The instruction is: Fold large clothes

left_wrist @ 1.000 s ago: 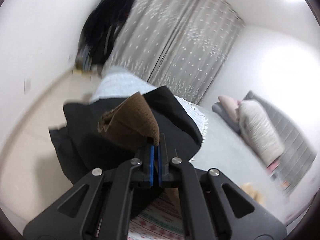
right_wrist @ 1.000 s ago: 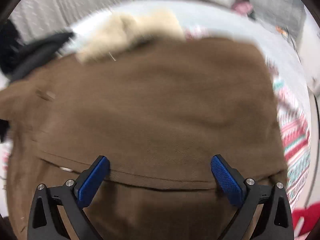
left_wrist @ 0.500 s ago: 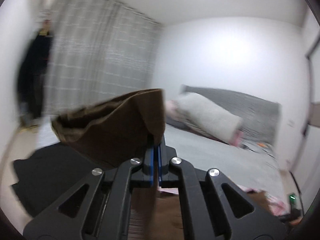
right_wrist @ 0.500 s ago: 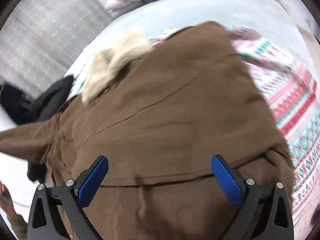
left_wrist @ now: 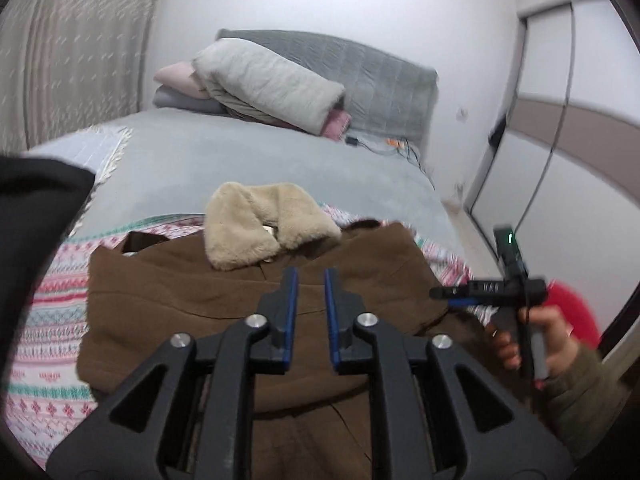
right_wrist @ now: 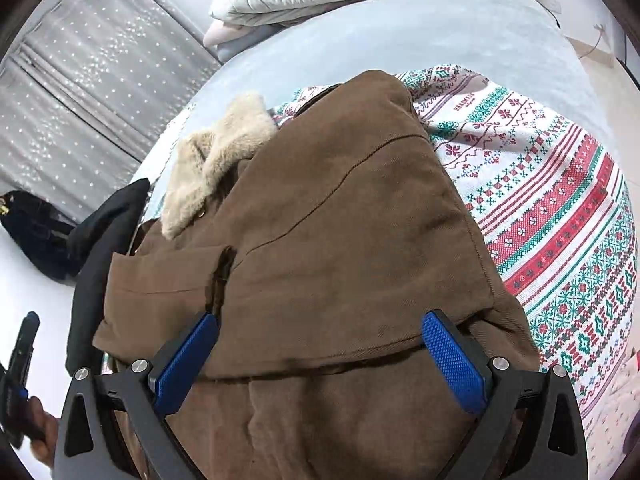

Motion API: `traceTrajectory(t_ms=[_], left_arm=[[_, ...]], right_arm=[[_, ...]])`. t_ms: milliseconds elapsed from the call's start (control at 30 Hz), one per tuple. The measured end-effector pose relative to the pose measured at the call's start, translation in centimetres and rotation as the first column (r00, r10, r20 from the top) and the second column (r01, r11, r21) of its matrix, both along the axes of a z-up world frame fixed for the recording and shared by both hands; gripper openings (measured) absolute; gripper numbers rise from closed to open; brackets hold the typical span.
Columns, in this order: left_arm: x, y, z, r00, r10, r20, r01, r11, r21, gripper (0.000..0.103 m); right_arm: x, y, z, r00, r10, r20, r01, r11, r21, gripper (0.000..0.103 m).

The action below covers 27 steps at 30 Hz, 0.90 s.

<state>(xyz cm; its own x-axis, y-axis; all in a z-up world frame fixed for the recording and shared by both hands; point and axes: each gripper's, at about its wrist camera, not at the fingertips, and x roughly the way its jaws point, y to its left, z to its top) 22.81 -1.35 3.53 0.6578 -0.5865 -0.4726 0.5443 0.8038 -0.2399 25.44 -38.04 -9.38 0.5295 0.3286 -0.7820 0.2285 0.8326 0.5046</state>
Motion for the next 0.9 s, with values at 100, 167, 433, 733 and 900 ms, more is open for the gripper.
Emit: traceTrajectory(t_ms=[100,167,433,733,900], left_arm=[[0.8,2.4,-1.1,0.993,0.114,-0.012,-0.113,0.991,0.071,0.036],[2.6,5.3,-2.3,0.975,0.210,-0.078,-0.200,0.973,0.119,0.036],[5.8,13.7,-7.8,0.859,0.408,-0.309,-0.404,0.911,0.080,0.036],[6.4,11.6,-10.1,0.851,0.376,-0.367,-0.362,0.926,0.110,0.036],[6.7,11.9,-11.6,0.815,0.446,-0.371,-0.388,0.894,0.223,0.045]], right_arm=[[0.0,-0.2,-0.1,1.000,-0.005,0.005,0.005,1.000,0.019,0.103],[0.0,0.2,0.3,1.000,0.012,0.011,-0.012,1.000,0.019,0.103],[3.1,7.9,0.8,0.959,0.278,0.062,-0.284,0.950,0.130,0.102],[6.8,14.8,-1.0,0.925,0.381,0.014,-0.381,0.924,0.026,0.009],[5.6,12.9,5.6,0.900,0.381,0.211,-0.348,0.920,-0.180,0.009]])
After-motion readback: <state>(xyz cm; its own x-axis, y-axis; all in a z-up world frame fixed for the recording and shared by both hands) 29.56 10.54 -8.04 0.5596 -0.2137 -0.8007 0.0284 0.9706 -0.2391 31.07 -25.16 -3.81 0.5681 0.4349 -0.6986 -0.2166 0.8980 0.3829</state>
